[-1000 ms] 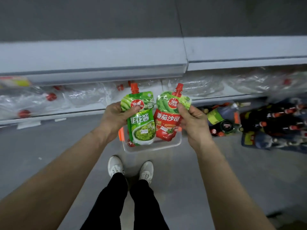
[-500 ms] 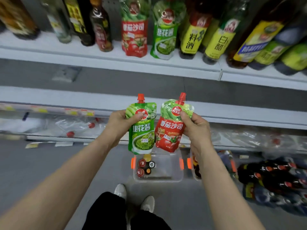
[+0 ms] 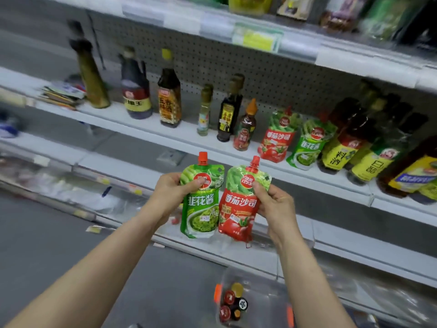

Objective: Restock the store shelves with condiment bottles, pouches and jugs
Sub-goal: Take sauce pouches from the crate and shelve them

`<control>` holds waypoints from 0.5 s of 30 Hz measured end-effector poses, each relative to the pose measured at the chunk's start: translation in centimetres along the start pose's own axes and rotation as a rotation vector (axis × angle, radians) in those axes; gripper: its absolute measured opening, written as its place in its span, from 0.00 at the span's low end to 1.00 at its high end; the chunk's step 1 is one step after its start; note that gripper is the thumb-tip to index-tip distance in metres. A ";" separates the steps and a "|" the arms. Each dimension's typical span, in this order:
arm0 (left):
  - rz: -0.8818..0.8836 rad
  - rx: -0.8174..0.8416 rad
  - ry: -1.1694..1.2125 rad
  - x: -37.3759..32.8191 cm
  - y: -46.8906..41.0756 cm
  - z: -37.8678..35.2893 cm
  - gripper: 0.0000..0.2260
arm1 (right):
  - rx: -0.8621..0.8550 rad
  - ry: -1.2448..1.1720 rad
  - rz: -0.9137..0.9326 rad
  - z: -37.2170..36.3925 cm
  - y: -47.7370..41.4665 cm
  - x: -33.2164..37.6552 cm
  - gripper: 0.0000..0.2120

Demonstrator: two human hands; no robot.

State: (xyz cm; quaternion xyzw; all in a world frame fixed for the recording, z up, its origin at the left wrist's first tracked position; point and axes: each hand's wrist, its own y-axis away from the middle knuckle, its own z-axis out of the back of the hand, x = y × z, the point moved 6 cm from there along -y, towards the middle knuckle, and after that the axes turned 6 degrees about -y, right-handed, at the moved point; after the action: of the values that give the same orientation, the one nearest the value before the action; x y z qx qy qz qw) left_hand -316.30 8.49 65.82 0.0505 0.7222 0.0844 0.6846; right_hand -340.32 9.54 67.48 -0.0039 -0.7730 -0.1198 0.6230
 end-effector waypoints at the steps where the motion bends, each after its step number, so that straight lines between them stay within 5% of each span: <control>1: -0.011 -0.011 0.005 -0.5 -0.2 1.9 0.12 | 0.018 0.000 0.006 -2.0 -0.2 0.0 0.03; 9: -0.070 -0.083 -0.022 -3.9 -2.5 15.8 0.11 | 0.133 -0.005 0.016 -16.9 -1.9 -1.4 0.03; 15: -0.084 -0.042 -0.025 -4.7 -4.2 19.3 0.09 | 0.100 -0.038 0.016 -20.9 -2.9 -1.9 0.03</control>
State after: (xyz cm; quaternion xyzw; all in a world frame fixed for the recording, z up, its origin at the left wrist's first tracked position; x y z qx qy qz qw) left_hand -296.60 4.49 68.73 0.0065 0.7131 0.0701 0.6975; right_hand -320.22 3.00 69.22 0.0186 -0.7897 -0.0761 0.6085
